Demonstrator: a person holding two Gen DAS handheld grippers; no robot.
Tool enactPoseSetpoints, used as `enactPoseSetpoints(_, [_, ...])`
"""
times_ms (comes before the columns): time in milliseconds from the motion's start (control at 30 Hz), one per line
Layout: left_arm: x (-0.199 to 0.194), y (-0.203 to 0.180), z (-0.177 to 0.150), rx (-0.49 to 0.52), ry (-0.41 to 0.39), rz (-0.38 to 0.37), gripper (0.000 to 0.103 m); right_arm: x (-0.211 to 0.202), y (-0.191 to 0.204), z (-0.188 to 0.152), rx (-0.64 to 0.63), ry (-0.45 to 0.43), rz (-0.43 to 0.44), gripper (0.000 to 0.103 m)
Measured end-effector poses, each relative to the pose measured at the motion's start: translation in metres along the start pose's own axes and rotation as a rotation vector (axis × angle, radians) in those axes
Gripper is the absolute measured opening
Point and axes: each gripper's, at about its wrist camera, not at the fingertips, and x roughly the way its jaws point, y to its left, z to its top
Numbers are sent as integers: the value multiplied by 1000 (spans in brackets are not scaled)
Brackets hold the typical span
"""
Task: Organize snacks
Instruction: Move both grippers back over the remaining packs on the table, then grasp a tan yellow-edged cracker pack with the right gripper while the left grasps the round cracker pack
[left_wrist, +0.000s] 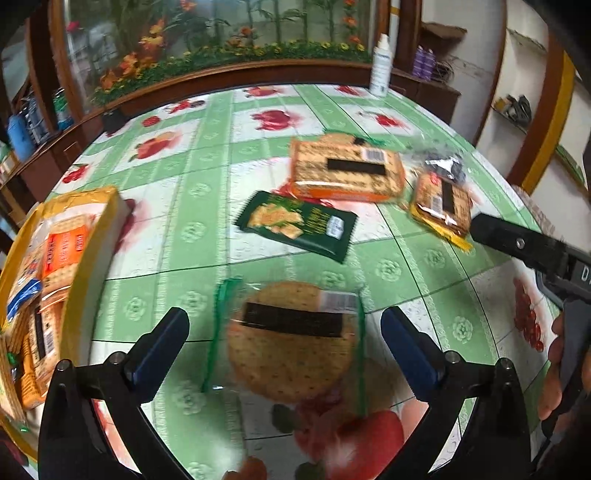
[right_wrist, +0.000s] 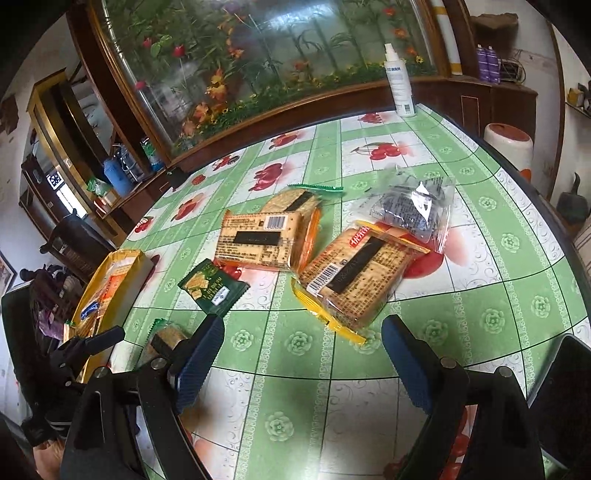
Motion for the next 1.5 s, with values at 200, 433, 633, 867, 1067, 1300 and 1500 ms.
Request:
enactPoseSetpoints(200, [16, -5, -4, 22, 36, 42, 103, 6, -12, 5, 11, 9, -59, 89])
enactPoseSetpoints(433, [29, 0, -6, -12, 63, -8, 103, 32, -19, 31, -62, 53, -119, 92])
enactPoseSetpoints(633, [30, 1, -5, -25, 51, 2, 103, 70, -13, 43, -105, 179, -205, 94])
enactPoseSetpoints(867, [33, 2, -1, -30, 51, 7, 103, 71, -25, 44, 195, 112, -296, 103])
enactPoseSetpoints(1067, [33, 2, -1, -13, 57, -7, 103, 99, -10, 55, 98, 174, -436, 103])
enactPoseSetpoints(1300, [27, 4, -4, -14, 15, 10, 89, 78, -12, 33, -31, 132, -422, 72])
enactPoseSetpoints(1500, [20, 5, -9, -2, -13, 3, 78, 56, -16, 26, -36, 109, -362, 72])
